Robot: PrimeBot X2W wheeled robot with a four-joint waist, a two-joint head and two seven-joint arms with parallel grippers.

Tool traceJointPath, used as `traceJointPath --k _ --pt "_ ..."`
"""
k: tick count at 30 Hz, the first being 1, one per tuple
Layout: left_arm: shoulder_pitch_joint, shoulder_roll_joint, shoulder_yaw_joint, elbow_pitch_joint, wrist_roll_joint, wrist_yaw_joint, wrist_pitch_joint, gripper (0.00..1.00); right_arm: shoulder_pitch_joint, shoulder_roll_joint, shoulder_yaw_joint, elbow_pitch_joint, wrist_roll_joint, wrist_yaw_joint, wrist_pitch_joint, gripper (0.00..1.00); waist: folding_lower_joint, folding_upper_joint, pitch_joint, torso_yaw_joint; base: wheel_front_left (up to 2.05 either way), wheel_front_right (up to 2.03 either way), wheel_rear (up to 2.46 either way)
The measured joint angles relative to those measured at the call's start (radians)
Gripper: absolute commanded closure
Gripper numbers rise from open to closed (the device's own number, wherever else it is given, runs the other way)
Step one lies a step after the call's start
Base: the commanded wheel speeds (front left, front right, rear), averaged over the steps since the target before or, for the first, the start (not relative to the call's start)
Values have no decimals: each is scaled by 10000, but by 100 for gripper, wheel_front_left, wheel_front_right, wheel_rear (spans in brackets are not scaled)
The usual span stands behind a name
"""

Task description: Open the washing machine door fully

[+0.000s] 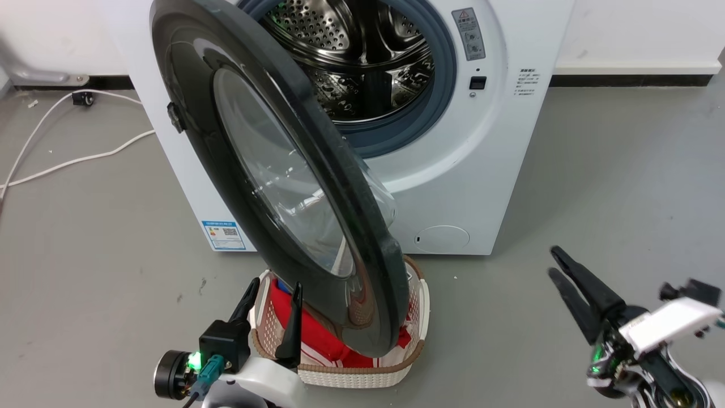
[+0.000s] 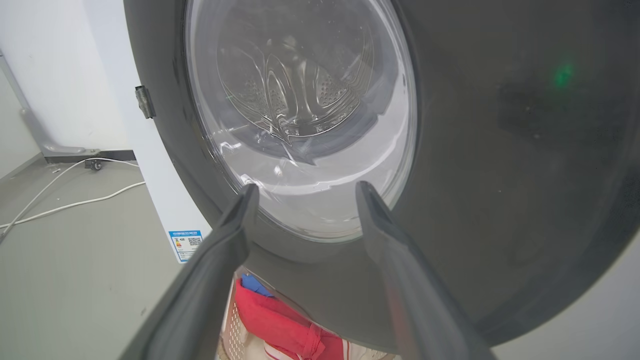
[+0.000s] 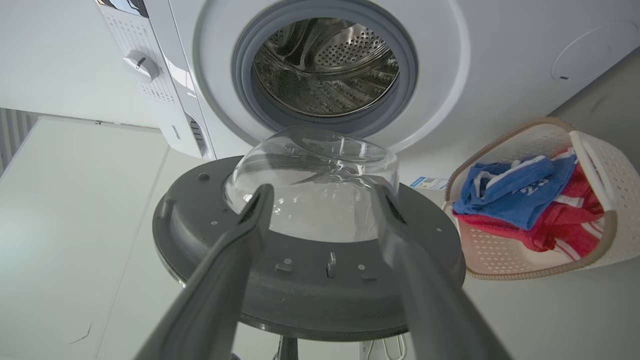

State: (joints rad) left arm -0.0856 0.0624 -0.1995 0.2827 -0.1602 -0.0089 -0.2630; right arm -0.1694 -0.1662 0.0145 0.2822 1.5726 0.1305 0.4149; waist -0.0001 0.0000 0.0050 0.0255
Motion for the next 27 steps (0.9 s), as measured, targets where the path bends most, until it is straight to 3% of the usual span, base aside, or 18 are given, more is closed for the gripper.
traceJointPath --k 7,8,12,20,23,27 --pt "105 63 102 6 -4 2 0 0 1208 -159 -251 -1183 -2964 0 -2646 0 0 0 -131 -154 0 0 0" --pt "133 107 169 -2 -17 10 0 0 1543 -320 -395 -1578 -5009 0 -3722 0 0 0 -150 -208 0 0 0" --pt "150 165 251 -13 -27 44 0 0 1827 -462 -825 -2266 -8220 0 -4761 0 0 0 -127 -253 0 0 0" --pt "145 259 380 -65 -25 121 0 0 2438 -171 -1668 -3891 -12960 2 -4970 0 0 0 -93 -311 0 0 0" --pt "145 293 397 -58 -25 132 0 0 2657 98 -1655 -4268 -13994 2 -4982 0 0 0 -119 -335 0 0 0" --pt "159 324 384 -6 -25 130 0 0 2986 437 -1438 -4362 -14533 2 -4963 0 0 0 -187 -359 0 0 0"
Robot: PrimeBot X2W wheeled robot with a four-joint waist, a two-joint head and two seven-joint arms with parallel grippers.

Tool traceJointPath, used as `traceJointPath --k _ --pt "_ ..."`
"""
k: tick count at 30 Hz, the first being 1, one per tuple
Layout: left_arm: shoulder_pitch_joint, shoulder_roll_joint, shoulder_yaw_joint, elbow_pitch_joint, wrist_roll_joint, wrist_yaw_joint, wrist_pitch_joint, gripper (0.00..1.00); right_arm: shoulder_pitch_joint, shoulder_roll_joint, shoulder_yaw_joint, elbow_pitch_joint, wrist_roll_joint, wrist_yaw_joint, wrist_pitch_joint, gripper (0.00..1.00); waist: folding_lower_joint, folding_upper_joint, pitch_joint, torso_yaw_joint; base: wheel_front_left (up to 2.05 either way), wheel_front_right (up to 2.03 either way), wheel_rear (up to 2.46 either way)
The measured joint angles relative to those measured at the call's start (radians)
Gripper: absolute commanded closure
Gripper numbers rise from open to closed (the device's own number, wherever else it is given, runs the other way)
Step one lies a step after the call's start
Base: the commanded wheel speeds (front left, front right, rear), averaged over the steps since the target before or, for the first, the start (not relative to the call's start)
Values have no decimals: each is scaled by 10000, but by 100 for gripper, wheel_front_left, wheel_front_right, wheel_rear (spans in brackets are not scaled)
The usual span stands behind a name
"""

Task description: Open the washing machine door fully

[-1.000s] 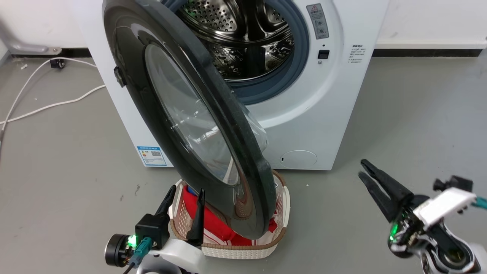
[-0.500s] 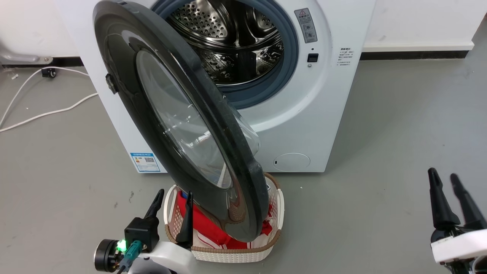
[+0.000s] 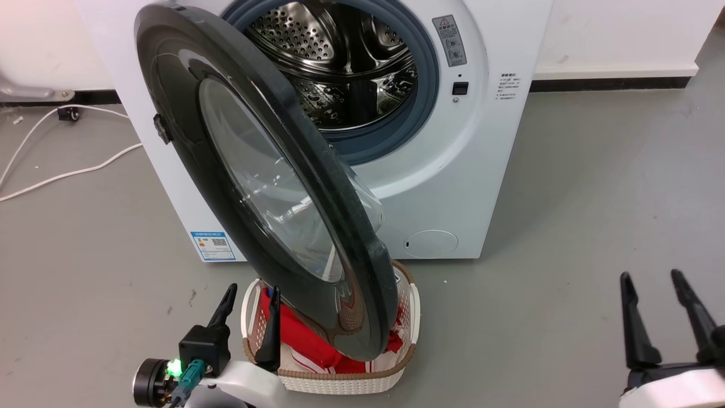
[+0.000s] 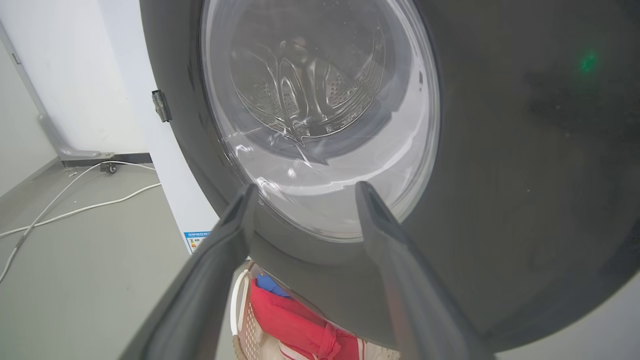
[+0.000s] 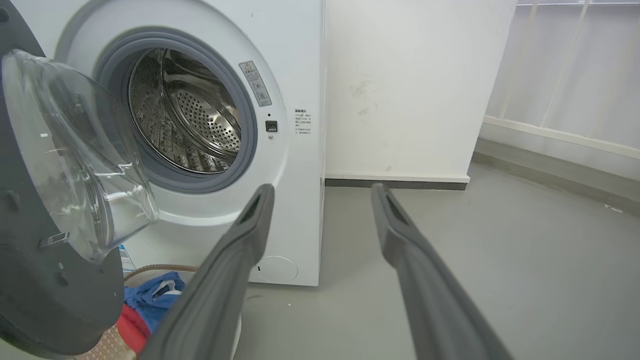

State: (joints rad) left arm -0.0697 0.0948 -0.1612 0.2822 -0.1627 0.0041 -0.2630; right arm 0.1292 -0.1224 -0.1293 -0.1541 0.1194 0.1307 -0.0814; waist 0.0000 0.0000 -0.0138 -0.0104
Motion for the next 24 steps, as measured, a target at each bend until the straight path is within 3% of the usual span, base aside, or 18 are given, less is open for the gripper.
traceJointPath --k 24 --pt "37 23 -94 82 -73 81 0 0 231 518 633 384 353 0 75 0 0 0 43 -15 0 0 0"
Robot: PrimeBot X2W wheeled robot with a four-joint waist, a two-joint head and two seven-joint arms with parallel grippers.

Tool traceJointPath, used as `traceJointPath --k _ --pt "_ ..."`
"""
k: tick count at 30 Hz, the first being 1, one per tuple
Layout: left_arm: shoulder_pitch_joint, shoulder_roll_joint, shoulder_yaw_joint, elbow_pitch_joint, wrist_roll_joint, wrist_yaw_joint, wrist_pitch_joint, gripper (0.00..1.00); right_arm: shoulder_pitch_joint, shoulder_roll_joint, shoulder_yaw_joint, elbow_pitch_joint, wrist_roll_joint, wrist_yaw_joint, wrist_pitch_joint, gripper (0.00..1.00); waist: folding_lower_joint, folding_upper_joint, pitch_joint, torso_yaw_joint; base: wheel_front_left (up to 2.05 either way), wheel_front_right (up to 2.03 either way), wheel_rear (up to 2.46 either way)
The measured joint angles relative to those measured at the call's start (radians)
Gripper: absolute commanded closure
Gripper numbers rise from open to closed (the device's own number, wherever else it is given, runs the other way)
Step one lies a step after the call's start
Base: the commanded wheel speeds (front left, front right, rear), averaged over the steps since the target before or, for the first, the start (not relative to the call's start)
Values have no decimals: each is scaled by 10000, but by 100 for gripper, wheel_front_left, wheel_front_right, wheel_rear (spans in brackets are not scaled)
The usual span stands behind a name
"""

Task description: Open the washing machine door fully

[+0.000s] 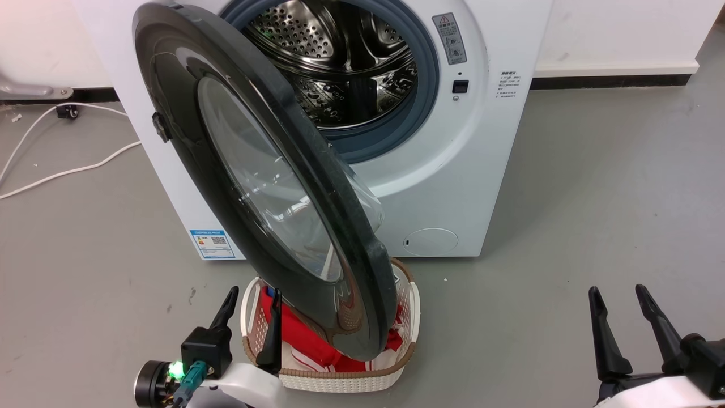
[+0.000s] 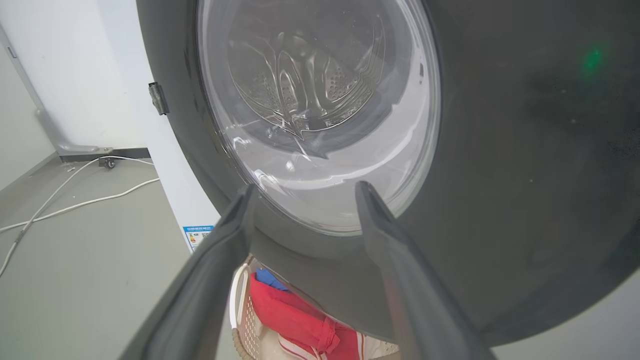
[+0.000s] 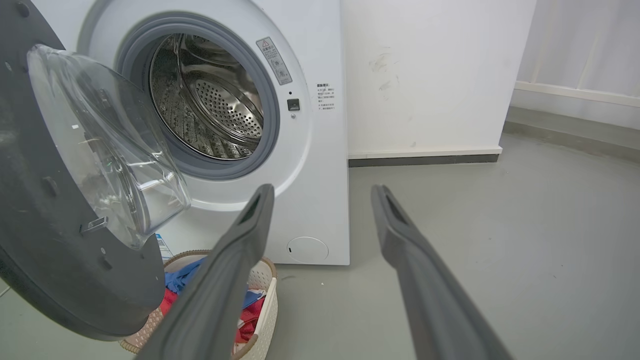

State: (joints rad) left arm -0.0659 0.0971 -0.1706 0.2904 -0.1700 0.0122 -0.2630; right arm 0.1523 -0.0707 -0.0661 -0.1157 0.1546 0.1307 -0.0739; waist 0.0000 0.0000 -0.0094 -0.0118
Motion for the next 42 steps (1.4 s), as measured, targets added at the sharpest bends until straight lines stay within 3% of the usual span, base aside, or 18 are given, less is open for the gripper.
traceJointPath --k 1,2,3,16,30,42 --pt "0 23 -33 13 0 -6 0 0 0 4 2 -2 0 0 4 0 0 0 3 -1 0 0 0" --pt "-1 33 -42 33 -2 -10 0 69 0 6 6 -2 0 0 15 0 0 0 4 -2 0 0 0" --pt "-1 33 -42 29 -8 -12 0 100 1 12 17 -4 0 0 15 0 0 0 3 -3 0 0 0" --pt "-223 115 79 -516 -198 117 123 100 27 104 151 0 12 0 46 0 0 0 -11 -43 0 0 0" --pt "-2012 504 257 -4401 309 729 895 100 25 151 98 111 -6 0 63 0 0 0 -84 90 0 0 0" --pt "-3424 -77 -1384 -6627 418 420 1386 100 24 174 17 196 -31 0 42 0 0 0 -154 154 0 0 0"
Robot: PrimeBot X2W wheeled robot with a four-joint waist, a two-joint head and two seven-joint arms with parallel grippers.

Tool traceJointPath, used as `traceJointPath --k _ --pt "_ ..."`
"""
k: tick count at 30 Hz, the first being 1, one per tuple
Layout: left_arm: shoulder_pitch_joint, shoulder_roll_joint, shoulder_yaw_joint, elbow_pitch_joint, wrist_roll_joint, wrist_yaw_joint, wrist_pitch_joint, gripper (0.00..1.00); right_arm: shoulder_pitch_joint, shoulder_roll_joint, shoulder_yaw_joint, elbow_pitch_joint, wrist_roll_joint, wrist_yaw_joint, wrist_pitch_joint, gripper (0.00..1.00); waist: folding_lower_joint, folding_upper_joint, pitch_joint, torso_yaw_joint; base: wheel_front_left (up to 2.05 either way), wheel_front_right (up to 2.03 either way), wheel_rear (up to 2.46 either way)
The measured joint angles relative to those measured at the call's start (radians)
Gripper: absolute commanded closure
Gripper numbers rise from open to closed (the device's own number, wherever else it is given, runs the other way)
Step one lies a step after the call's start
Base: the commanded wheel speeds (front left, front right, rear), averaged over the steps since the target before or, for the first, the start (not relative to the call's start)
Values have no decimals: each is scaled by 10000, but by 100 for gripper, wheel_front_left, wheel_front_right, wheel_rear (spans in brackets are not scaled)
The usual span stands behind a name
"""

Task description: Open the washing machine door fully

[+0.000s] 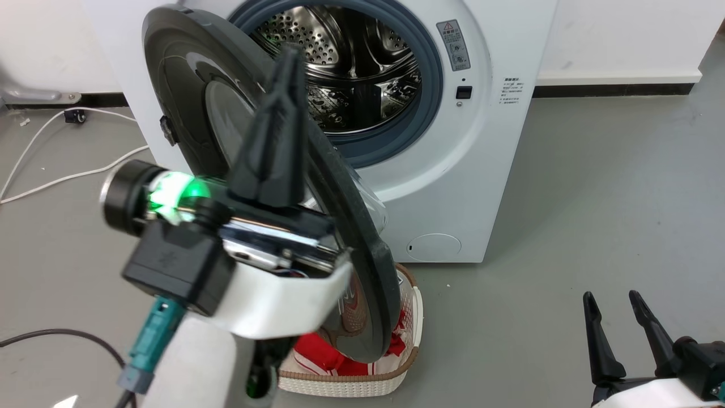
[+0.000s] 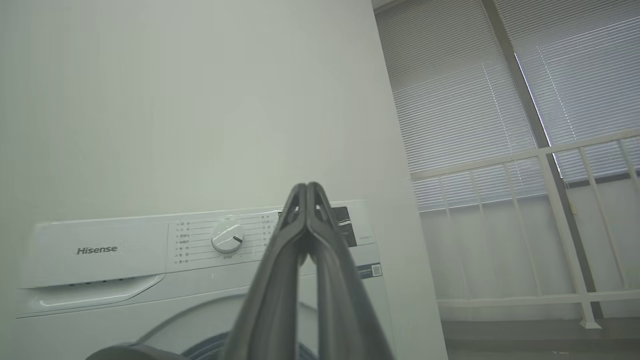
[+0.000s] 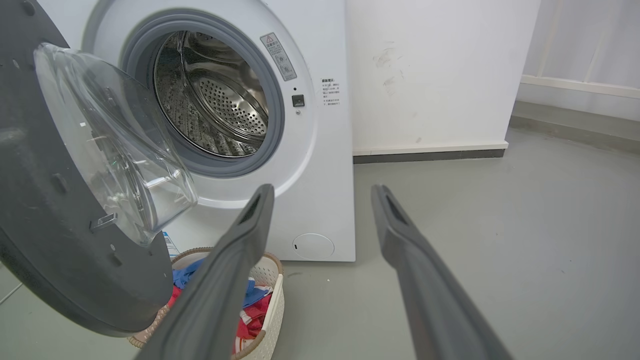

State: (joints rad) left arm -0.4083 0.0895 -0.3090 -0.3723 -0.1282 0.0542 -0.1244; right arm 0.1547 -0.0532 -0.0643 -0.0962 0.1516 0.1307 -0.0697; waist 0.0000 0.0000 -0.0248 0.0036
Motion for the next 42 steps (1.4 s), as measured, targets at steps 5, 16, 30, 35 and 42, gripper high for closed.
traceJointPath --k 5,16,30,35,42 --pt "-17 -188 -1089 -148 -330 -180 359 100 6 4 -52 42 0 0 6 0 0 0 -59 23 0 0 0" --pt "899 -336 -3544 886 -1547 -688 1486 100 58 12 -121 130 35 0 50 0 0 0 1 90 0 0 0" --pt "2043 -236 -4447 3143 -2472 -495 3338 100 0 13 -98 441 245 0 50 0 0 0 240 -30 0 0 0" --pt "1879 -180 -3962 3808 -2362 -79 3039 100 -35 15 -86 593 267 0 -17 0 0 0 315 -118 0 0 0" --pt "1516 -65 -3244 4527 -2341 391 2500 100 -186 15 -96 782 263 0 -88 0 0 0 438 -224 0 0 0"
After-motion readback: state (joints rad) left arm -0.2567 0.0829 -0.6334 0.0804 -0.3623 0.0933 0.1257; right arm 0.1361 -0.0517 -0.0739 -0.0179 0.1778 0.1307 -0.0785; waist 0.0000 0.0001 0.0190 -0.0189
